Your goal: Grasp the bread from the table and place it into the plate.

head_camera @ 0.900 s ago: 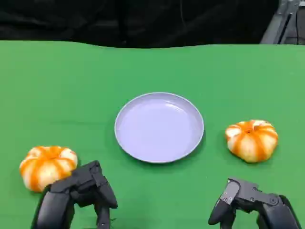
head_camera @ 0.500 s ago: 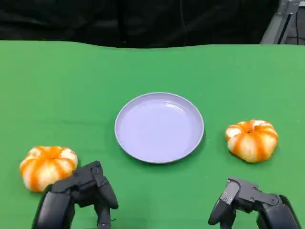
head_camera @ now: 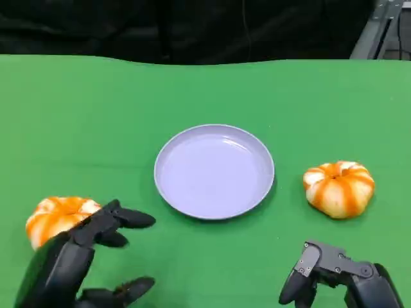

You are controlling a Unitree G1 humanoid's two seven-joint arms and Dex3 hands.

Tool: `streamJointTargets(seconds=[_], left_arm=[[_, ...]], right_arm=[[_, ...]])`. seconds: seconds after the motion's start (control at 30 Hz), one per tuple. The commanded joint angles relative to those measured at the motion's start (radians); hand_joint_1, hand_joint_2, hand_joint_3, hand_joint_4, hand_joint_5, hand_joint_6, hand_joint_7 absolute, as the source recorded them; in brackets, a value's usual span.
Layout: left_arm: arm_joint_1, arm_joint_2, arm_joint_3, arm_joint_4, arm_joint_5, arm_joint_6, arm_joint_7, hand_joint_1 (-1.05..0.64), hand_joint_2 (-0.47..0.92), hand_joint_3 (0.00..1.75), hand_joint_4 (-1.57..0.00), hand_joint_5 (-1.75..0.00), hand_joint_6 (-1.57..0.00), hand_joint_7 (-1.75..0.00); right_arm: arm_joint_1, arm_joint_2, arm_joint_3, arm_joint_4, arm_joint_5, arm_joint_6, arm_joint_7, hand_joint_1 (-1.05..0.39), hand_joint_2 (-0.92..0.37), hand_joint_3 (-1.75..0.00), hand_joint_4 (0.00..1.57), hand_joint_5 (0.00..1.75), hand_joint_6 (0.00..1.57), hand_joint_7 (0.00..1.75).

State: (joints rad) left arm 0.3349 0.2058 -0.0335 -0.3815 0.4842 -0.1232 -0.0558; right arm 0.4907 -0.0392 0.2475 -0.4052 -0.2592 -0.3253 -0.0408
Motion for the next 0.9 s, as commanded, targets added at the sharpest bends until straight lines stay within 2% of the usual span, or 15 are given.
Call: streamJointTargets(seconds=[0.03, 0.07, 0.13, 0.17, 0.2, 0.4, 0.53, 0.67, 0.83, 0.9], left_arm=[[-0.026, 0.083, -0.016, -0.041, 0.162, 0.069, -0.041, -0.55, 0.91, 0.02, 0.00, -0.97, -0.18, -0.50], [-0.029, 0.097, -0.025, -0.049, 0.207, 0.091, -0.056, -0.57, 0.92, 0.03, 0.00, -0.82, -0.13, -0.45], [-0.039, 0.118, -0.045, -0.060, 0.298, 0.141, -0.087, -0.58, 0.92, 0.03, 0.00, -0.74, -0.11, -0.42], [-0.046, 0.122, -0.056, -0.061, 0.340, 0.166, -0.101, -0.57, 0.92, 0.03, 0.00, -0.55, -0.09, -0.38], [-0.057, 0.127, -0.068, -0.056, 0.385, 0.189, -0.108, -0.57, 0.92, 0.02, 0.00, -0.47, -0.09, -0.36], [-0.142, 0.134, -0.120, 0.012, 0.583, 0.300, -0.140, -0.59, 0.90, 0.00, 0.00, -0.25, -0.08, -0.30], [-0.199, 0.134, -0.143, 0.060, 0.653, 0.361, -0.173, -0.60, 0.90, 0.00, 0.00, -0.25, -0.08, -0.28], [-0.302, 0.124, -0.159, 0.185, 0.688, 0.435, -0.195, -0.59, 0.89, 0.00, 0.00, -0.23, -0.09, -0.25], [-0.334, 0.132, -0.172, 0.226, 0.676, 0.464, -0.179, -0.57, 0.88, 0.00, 0.00, -0.24, -0.10, -0.22], [-0.387, 0.139, -0.173, 0.319, 0.661, 0.475, -0.179, -0.56, 0.88, 0.00, 0.00, -0.28, -0.11, -0.20]], right_arm=[[0.008, 0.002, -0.003, -0.016, 0.004, 0.008, -0.006, -0.02, -0.19, -1.65, 0.82, 1.75, 0.82, 1.44], [0.009, 0.003, -0.003, -0.017, 0.007, 0.010, -0.005, -0.02, -0.19, -1.65, 0.81, 1.75, 0.82, 1.44], [0.009, 0.004, -0.003, -0.018, 0.009, 0.012, -0.004, -0.02, -0.19, -1.65, 0.81, 1.75, 0.82, 1.44], [0.009, 0.003, -0.003, -0.018, 0.007, 0.012, -0.004, -0.02, -0.19, -1.65, 0.82, 1.75, 0.82, 1.44], [0.009, 0.002, -0.003, -0.018, 0.007, 0.011, -0.003, -0.02, -0.19, -1.65, 0.82, 1.75, 0.82, 1.44], [0.008, 0.002, 0.001, -0.020, 0.006, 0.015, 0.000, -0.02, -0.19, -1.65, 0.82, 1.75, 0.81, 1.44], [0.008, 0.004, 0.004, -0.022, 0.005, 0.017, -0.001, -0.01, -0.19, -1.65, 0.82, 1.75, 0.82, 1.44], [0.010, 0.004, 0.010, -0.024, 0.006, 0.016, 0.000, -0.01, -0.19, -1.65, 0.82, 1.75, 0.82, 1.44], [0.011, 0.002, 0.013, -0.025, 0.005, 0.015, -0.001, 0.00, -0.18, -1.65, 0.82, 1.75, 0.82, 1.44], [0.011, 0.001, 0.014, -0.028, -0.003, 0.017, -0.002, 0.00, -0.18, -1.64, 0.82, 1.75, 0.82, 1.44]])
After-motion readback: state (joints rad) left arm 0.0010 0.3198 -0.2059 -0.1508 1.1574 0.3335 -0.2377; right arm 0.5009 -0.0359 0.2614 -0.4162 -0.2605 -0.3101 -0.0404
